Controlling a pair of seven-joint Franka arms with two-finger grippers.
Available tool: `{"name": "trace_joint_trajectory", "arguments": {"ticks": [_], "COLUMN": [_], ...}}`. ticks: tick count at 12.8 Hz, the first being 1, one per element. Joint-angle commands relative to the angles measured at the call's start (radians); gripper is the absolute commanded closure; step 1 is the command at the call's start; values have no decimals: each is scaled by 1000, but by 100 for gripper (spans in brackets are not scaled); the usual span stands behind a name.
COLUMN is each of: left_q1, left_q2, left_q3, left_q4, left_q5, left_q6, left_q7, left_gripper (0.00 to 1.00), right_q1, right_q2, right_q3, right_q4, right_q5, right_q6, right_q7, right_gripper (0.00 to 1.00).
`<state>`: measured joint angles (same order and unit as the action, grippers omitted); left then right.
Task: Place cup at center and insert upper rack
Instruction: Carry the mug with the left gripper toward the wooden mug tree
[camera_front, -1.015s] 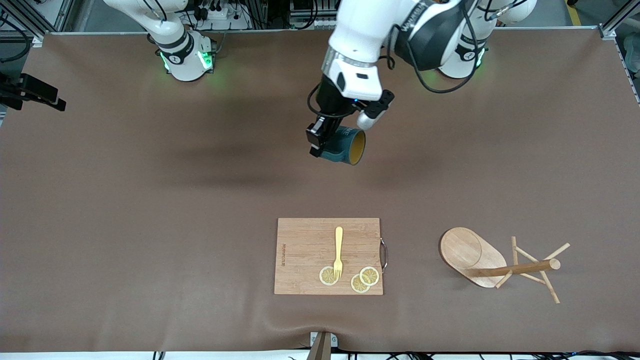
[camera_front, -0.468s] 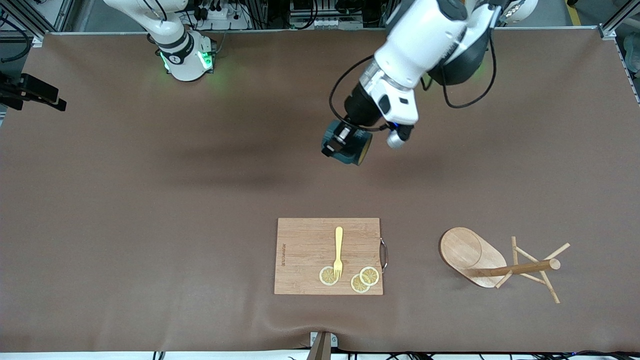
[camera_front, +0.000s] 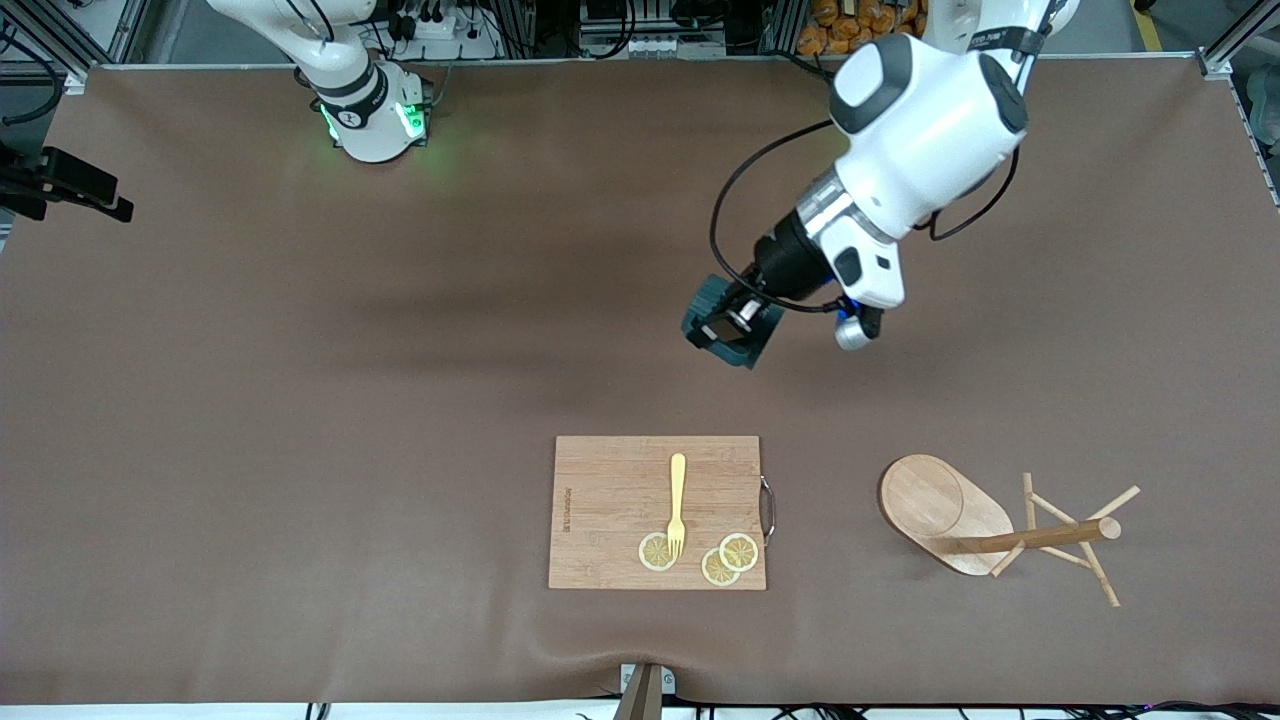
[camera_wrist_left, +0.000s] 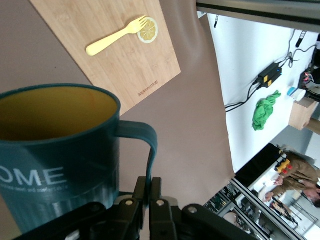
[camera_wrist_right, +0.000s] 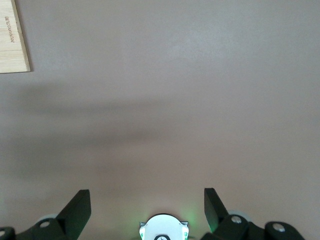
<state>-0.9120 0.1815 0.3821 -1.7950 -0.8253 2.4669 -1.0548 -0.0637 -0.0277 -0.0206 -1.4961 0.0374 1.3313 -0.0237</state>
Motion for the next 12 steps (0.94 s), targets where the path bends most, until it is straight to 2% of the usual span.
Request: {"name": "trace_joint_trajectory", "arguments": {"ticks": [1,3,6,12], "left_q1": [47,77,128,226], "left_q2": [-8,13,42,62], "left_q3": [-11,-11,-11,-11], "left_q4": [-24,-21,-20,-9], "left_q5": [-63,-87,-185,-235], "left_q6": [6,6,-6,-89], "left_q7": [110,163,295,426], "left_gripper": [100,100,100,100], "right_q1": [8,8,7,7], "right_q2": [11,11,11,11], "right_q3": [-1,1,-1,1], "right_q4": [25,23,25,25], "right_q5": [-11,-11,-11,-11], "right_q6": [-17,-17,-17,-18], "right_q7": [5,5,5,7], "right_gripper": [0,0,0,0]}}
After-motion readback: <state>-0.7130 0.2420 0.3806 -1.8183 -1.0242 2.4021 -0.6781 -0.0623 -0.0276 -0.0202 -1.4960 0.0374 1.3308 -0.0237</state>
